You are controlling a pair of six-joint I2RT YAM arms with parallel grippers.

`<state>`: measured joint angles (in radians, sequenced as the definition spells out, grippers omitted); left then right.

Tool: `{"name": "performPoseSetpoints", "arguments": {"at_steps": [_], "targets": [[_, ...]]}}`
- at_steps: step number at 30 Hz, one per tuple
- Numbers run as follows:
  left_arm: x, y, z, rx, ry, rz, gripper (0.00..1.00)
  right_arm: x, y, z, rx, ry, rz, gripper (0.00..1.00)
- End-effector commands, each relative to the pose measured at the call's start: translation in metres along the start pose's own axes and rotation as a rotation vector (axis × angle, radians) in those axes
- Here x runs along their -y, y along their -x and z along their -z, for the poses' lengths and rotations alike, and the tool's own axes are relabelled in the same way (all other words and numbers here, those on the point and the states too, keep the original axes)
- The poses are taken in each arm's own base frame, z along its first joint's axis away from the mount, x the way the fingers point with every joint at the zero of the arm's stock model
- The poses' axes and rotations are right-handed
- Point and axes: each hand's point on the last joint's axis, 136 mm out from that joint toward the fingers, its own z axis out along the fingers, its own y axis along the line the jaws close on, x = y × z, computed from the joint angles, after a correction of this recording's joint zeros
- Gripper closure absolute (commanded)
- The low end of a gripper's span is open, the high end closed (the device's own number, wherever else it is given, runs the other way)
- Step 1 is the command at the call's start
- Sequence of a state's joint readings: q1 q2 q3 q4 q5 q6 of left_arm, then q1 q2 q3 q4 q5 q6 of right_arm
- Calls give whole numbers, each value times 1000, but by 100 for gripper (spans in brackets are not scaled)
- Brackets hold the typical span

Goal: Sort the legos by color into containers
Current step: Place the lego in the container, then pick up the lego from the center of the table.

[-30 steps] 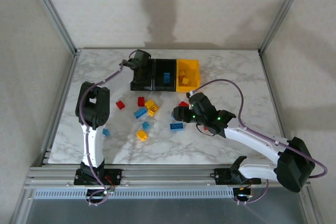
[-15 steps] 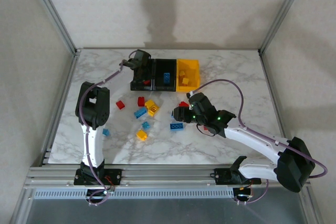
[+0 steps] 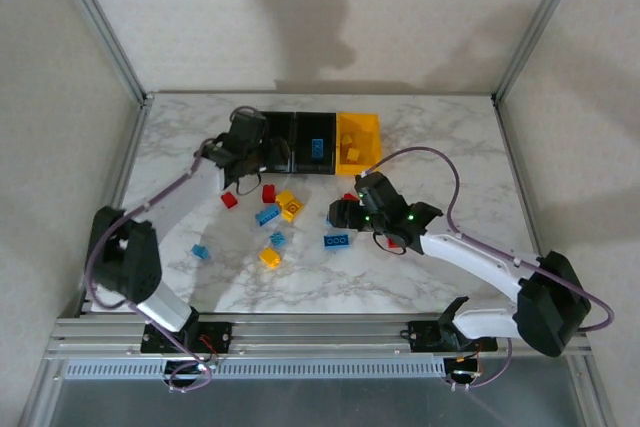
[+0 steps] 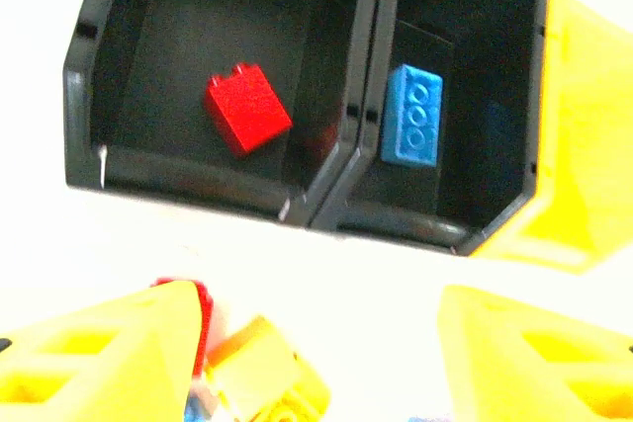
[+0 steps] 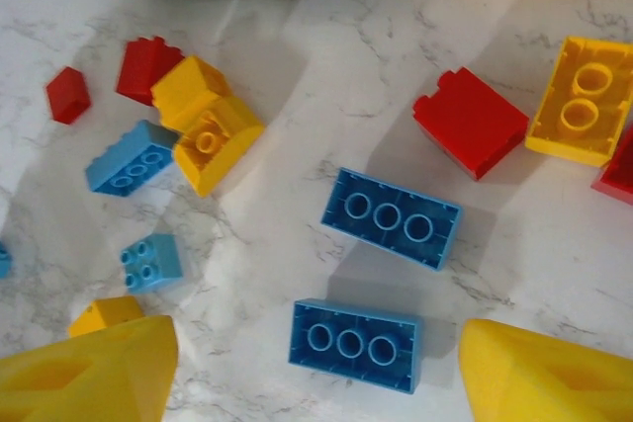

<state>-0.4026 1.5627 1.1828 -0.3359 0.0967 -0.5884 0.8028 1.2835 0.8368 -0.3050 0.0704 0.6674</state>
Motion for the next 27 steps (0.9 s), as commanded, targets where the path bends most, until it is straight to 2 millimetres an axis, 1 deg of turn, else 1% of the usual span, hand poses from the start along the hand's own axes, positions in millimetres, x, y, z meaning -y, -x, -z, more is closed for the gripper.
{"name": "performPoseSetpoints", "arguments": {"at_steps": [1,4,5,7,11,13,16,22,27], "targets": [[9,-25,17,-23,-129,21,32,11,4,-8,-11,-91,-42,18],[-3,-44,35,-16,-159,25,28,18,2,-22,-43,-153,-64,15],[-5,-47,41,-7,-171,32,27,19,1,-27,-53,-167,-71,14],[-14,-60,50,-9,-180,33,27,22,-2,-39,-77,-195,-82,12],[-31,-73,59,3,-168,45,24,24,-5,-60,-111,-236,-100,10],[-38,-82,58,-7,-163,55,24,25,-5,-70,-123,-257,-101,10],[-45,-91,55,-19,-156,68,24,28,-4,-81,-135,-295,-100,10],[-48,-94,53,-18,-150,71,24,34,-8,-96,-160,-341,-105,12],[-49,-96,50,-25,-145,78,24,38,-14,-106,-180,-358,-102,17]]}}
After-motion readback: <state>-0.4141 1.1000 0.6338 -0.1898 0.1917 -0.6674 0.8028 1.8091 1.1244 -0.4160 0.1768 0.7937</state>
